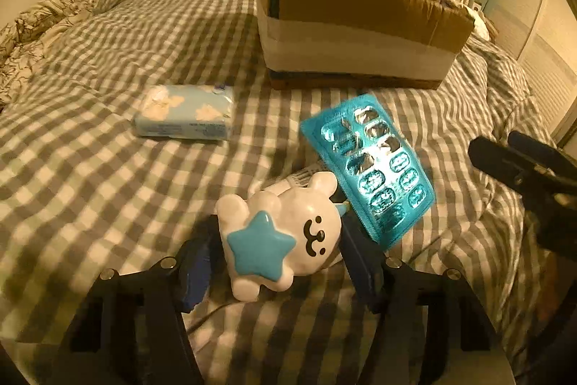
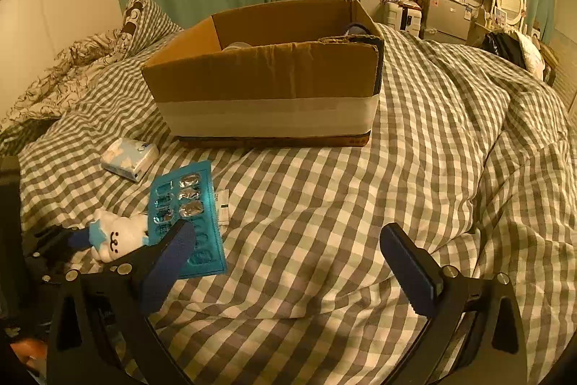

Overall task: Organize objects
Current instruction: 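Grasp the white bear toy with the left tool while the right tool grasps the teal blister pack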

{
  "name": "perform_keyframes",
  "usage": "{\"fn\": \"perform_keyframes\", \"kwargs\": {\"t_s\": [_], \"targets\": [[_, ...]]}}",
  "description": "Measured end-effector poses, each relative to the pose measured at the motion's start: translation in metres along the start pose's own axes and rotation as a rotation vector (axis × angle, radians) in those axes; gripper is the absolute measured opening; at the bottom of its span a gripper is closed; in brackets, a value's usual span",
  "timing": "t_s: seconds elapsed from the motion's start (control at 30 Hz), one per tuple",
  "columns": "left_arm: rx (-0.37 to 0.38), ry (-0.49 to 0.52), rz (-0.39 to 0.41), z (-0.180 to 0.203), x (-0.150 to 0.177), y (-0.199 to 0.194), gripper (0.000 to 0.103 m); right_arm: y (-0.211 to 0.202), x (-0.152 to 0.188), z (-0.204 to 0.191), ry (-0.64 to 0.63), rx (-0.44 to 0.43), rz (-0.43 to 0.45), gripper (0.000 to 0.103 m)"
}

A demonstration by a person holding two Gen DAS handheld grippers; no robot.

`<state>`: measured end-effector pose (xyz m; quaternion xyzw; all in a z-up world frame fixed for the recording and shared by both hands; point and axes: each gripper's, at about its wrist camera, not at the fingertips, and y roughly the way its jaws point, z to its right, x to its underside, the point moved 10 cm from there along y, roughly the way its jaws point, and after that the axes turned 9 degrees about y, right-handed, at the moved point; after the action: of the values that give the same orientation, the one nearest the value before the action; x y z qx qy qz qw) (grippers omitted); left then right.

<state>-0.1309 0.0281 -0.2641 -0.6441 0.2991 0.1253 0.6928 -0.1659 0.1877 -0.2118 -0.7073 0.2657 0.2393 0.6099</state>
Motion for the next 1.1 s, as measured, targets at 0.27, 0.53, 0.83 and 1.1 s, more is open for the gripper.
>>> {"fn": "perform_keyframes", "kwargs": {"t_s": [0.27, 0.53, 0.83, 1.1], "targets": [[-0.12, -0.033, 0.055, -0.051, -0.014, -0.034, 0.066, 0.0, 0.005, -0.031, -0.057, -0.019, -0.018, 0.103], [-0.117, -0.041, 0.037, -0.066, -0.013, -0.029, 0.066, 0.039, 0.025, -0.078, -0.152, -0.061, -0.113, 0.103], [-0.106, -0.043, 0.026, -0.066, -0.009, -0.026, 0.066, 0.063, 0.041, -0.084, -0.2, -0.015, -0.175, 0.073], [-0.074, -0.027, 0.049, -0.053, -0.011, -0.04, 0.066, 0.035, 0.036, -0.075, -0.182, -0.024, -0.127, 0.071]]}}
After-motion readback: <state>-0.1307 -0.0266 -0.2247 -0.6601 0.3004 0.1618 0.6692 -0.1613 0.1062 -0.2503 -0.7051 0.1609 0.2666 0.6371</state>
